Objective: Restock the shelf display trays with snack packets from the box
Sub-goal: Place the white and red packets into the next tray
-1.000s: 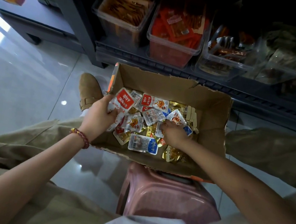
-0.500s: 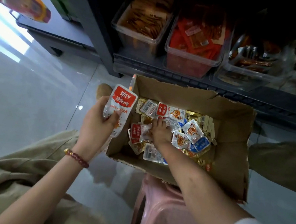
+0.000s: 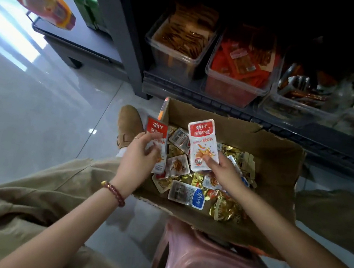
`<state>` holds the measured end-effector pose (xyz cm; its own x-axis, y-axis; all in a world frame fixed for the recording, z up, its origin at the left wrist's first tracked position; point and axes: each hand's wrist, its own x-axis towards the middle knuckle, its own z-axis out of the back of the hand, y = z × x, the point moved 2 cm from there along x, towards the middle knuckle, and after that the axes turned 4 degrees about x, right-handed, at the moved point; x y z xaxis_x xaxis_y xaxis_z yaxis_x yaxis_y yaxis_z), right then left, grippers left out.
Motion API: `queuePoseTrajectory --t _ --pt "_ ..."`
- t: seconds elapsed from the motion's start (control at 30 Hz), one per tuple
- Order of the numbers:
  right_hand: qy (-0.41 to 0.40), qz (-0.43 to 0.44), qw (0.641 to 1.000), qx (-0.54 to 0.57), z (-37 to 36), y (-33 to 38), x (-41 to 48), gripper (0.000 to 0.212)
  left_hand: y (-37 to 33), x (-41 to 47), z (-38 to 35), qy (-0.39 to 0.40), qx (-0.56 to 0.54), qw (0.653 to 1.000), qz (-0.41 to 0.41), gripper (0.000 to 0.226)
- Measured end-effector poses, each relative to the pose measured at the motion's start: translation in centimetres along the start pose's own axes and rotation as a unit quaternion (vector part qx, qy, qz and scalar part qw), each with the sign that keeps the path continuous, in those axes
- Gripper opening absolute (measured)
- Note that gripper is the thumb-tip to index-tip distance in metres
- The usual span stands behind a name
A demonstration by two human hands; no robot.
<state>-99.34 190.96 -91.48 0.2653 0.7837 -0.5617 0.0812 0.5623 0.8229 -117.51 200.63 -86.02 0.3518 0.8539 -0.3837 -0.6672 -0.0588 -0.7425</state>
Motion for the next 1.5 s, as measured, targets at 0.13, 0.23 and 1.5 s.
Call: queuePoseTrajectory --t 0.13,0.23,1.5 --pt "0.084 0.007 0.996 0.037 -3.2 3.3 -2.7 0.016 -0.5 -0.5 -1.1 0.059 -0.111 0.992 0.010 0.024" --pt "0.147 0.027 0.988 0.024 -5.7 5.1 -4.1 0.020 -0.8 -1.0 -1.2 0.049 -0.170 0.984 -0.025 0.023" --pt "-0.073 0.353 0.927 0.101 13.5 31.5 -12.6 0.031 -30.9 -1.8 1.9 -0.170 -0.050 0.856 -0.486 0.050"
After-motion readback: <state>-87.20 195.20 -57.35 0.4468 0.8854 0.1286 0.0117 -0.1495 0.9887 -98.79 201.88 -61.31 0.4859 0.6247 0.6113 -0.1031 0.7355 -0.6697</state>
